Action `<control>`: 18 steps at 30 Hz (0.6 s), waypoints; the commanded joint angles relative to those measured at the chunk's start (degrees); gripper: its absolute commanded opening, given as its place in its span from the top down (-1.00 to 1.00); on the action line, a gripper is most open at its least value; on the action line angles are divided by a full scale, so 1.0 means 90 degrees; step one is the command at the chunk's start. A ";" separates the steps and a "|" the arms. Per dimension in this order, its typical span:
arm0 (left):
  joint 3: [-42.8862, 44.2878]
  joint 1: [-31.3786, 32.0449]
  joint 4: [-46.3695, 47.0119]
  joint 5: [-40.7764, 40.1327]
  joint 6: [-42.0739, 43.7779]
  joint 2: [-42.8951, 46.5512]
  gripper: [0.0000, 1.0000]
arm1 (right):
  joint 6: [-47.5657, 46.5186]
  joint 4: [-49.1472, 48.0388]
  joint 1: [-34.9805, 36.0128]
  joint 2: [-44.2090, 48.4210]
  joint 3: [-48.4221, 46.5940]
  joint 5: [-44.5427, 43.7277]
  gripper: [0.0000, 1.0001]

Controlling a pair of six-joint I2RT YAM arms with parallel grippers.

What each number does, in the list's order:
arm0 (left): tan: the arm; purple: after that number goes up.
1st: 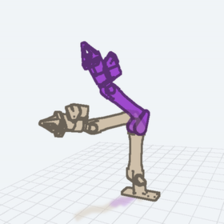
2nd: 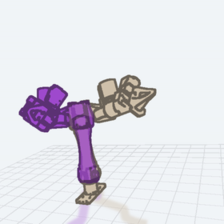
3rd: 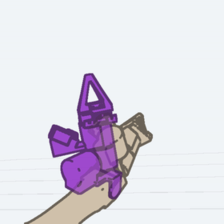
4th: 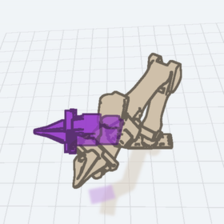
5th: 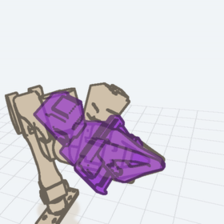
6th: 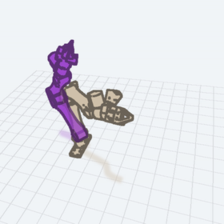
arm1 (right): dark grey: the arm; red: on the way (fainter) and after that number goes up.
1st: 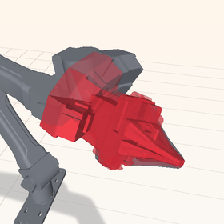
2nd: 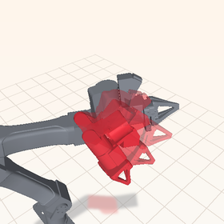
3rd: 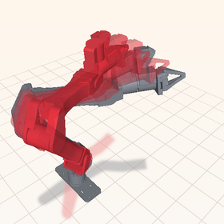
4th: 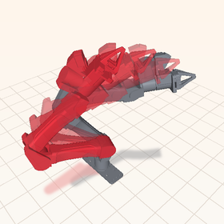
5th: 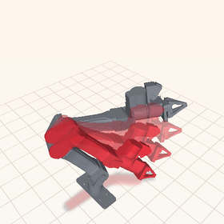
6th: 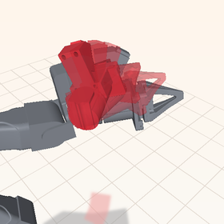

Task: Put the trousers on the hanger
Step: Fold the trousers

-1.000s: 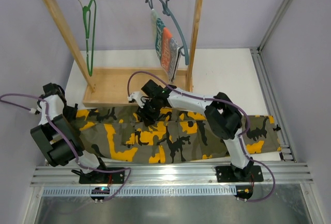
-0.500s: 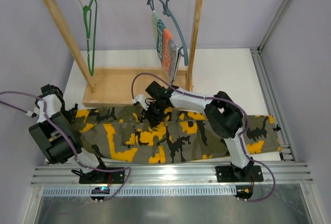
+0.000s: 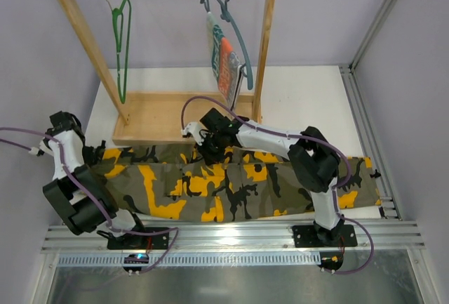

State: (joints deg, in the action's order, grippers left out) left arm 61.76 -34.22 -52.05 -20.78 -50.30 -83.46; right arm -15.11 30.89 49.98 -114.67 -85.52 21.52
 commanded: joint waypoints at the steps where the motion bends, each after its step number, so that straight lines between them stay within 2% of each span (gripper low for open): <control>1: 0.0306 -0.0046 0.0509 0.0314 0.0140 0.0464 0.99 | 0.0234 -0.0405 0.0013 0.0582 0.0097 -0.0651 0.92; 7: 0.0452 -0.0055 0.0715 0.0628 -0.0104 0.0621 0.99 | 0.0497 -0.0561 -0.0006 0.0856 0.0214 -0.1626 0.92; 12: 0.0540 -0.0026 0.1270 0.1360 -0.0046 0.0251 0.99 | 0.0683 -0.0834 -0.0084 0.0915 0.0331 -0.2224 0.92; 18: 0.0521 0.0110 0.1905 0.1693 0.0023 -0.0159 0.99 | 0.0859 -0.1137 -0.0191 0.0984 0.0488 -0.2761 0.92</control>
State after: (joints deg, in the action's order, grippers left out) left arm 64.05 -33.82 -42.94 -8.12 -50.54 -83.70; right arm -8.95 24.32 48.84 -108.99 -81.47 1.41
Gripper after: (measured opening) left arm 0.021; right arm 0.039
